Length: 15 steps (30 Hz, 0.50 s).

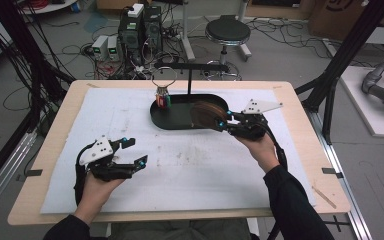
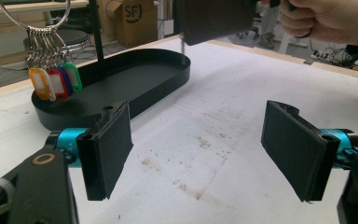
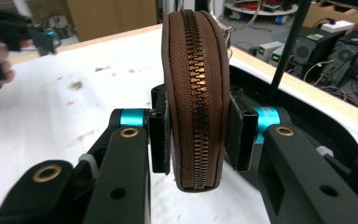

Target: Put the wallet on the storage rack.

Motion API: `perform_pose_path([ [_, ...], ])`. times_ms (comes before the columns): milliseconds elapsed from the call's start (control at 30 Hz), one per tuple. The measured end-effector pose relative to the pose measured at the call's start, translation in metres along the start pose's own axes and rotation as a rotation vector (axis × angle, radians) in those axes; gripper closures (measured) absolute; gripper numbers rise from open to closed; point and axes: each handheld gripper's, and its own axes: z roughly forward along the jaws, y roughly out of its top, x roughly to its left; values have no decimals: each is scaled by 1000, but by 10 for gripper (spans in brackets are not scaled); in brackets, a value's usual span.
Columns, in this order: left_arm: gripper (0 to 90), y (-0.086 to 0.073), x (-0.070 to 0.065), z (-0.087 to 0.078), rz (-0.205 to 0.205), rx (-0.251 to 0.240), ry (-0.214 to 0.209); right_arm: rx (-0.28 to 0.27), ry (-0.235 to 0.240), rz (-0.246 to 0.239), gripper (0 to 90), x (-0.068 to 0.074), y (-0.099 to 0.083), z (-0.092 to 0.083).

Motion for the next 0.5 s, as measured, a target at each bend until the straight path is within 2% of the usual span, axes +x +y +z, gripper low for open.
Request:
perform_pose_path([
  [500, 244, 0, -2, -1, 4, -8, -12, 9, -23, 5, 678, -4, 20, 67],
])
